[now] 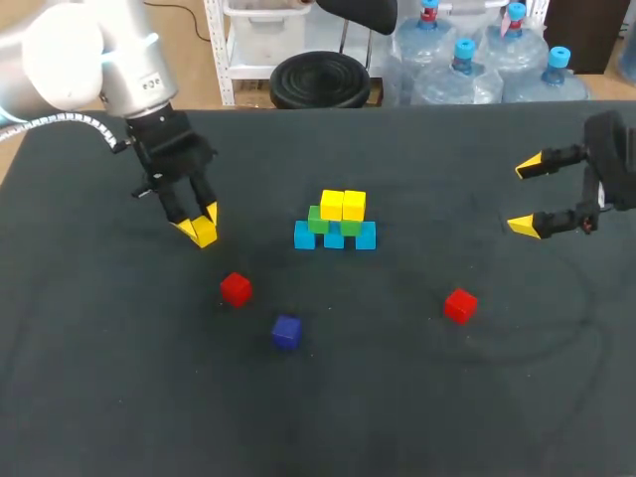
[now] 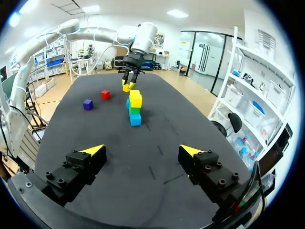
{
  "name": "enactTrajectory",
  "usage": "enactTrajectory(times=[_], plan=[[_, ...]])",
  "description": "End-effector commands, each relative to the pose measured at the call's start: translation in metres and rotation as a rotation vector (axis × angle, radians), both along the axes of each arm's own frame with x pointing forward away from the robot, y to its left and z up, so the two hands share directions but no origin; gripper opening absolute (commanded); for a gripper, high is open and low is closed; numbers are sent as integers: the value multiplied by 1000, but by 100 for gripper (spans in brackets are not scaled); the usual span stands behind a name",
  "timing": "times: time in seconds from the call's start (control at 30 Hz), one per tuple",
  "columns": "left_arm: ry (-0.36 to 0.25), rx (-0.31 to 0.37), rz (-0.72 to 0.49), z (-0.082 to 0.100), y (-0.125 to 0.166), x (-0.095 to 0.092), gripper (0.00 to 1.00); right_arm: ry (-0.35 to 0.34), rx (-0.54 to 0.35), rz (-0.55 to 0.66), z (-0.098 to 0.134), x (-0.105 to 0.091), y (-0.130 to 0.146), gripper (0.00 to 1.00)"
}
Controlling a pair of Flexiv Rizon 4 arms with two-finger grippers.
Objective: Place the blue cubes, place green cubes on the blue cubes, place the yellow cubes on the green cubes, then place the red cubes on the yellow cubes, and place purple cube on the red cubes.
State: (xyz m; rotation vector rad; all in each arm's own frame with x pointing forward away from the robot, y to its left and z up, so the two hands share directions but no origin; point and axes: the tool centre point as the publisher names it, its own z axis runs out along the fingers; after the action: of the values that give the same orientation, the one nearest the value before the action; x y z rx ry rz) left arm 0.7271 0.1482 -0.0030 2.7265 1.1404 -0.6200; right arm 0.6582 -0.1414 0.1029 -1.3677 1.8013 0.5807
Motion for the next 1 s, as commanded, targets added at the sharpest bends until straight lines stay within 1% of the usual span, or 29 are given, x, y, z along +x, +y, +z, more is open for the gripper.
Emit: enactTrajectory(times=[0.03, 0.1, 0.3, 0.33, 0.5, 0.6, 0.77, 0.87, 1.0], plan=[[-5, 0, 1, 1, 2, -1, 24, -2, 2, 0, -1, 0, 0, 100], [-7, 0, 2, 4, 2, -1, 20, -2, 2, 0, -1, 0, 0, 100], [-14, -7, 12, 12, 0, -3, 4, -2, 2, 0, -1, 0, 0, 100], [-17, -11, 19, 15, -1, -3, 0, -2, 2, 0, -1, 0, 0, 100], [-28, -58, 77, 34, -4, -4, 0, -2, 2, 0, -1, 0, 0, 100], [-25, -111, 141, 48, -7, -3, 0, -2, 2, 0, -1, 0, 0, 100], [-27, -177, 243, 67, -12, -5, 0, -2, 2, 0, -1, 0, 0, 100], [-39, -190, 289, 75, -15, -6, 0, -2, 2, 0, -1, 0, 0, 100], [-52, -190, 361, 86, -21, -4, 0, -2, 2, 0, -1, 0, 0, 100]])
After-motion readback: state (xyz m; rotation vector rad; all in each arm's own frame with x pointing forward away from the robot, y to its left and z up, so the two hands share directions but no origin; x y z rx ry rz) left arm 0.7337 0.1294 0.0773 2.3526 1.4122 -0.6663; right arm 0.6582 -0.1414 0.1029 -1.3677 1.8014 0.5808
